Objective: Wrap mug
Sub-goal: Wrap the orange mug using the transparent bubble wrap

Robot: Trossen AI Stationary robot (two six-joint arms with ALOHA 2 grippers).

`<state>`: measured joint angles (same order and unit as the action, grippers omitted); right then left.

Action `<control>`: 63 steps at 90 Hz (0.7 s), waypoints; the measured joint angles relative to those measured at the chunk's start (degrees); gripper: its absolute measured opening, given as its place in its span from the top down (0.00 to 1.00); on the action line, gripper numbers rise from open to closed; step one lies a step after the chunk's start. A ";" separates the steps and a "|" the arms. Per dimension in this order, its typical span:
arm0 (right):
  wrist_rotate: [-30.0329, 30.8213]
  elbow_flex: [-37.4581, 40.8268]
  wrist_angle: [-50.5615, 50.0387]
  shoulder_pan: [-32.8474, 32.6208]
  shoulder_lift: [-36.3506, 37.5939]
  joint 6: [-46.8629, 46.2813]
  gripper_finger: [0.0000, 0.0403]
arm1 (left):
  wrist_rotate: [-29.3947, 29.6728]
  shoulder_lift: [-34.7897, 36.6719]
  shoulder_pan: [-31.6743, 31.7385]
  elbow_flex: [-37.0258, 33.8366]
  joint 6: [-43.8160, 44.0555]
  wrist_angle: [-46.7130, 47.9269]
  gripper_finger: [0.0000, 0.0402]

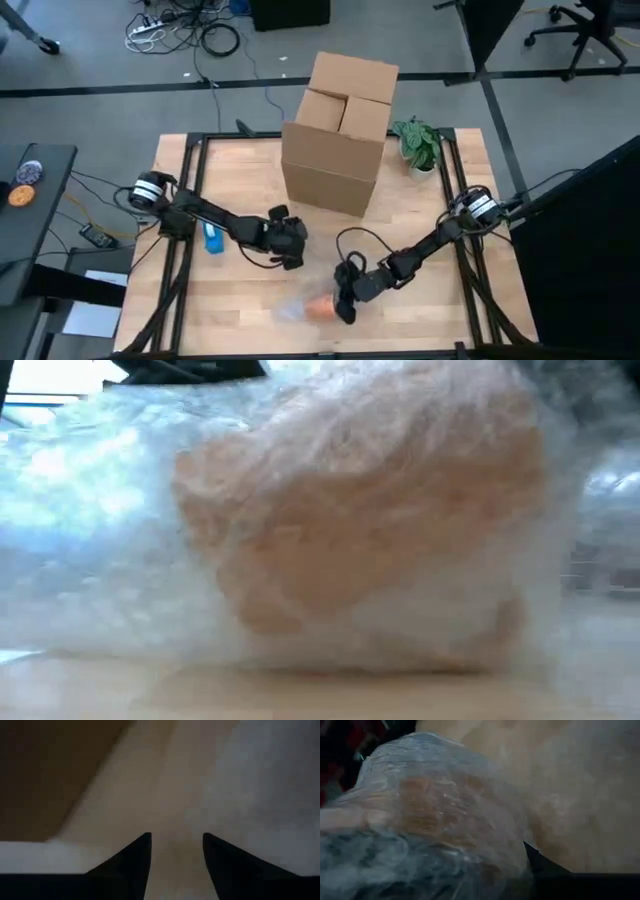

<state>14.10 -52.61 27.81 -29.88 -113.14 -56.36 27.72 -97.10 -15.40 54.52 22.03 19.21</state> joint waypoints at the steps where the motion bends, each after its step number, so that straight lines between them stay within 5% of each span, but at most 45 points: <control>1: -0.16 0.21 0.04 0.18 0.00 -0.81 0.97 | 0.00 0.11 0.00 0.00 -0.11 0.04 0.60; 40: -1.37 2.42 -0.33 3.85 0.17 -8.19 0.94 | -1.44 3.47 -5.81 0.39 -0.76 -9.87 0.60; 63: -1.54 2.37 -1.94 4.63 0.11 -12.47 0.88 | 3.30 4.75 -15.87 6.55 2.91 -3.91 0.60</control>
<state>12.56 -50.24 25.87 -25.25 -113.03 -68.83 31.02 -92.35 -31.27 61.08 24.94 15.30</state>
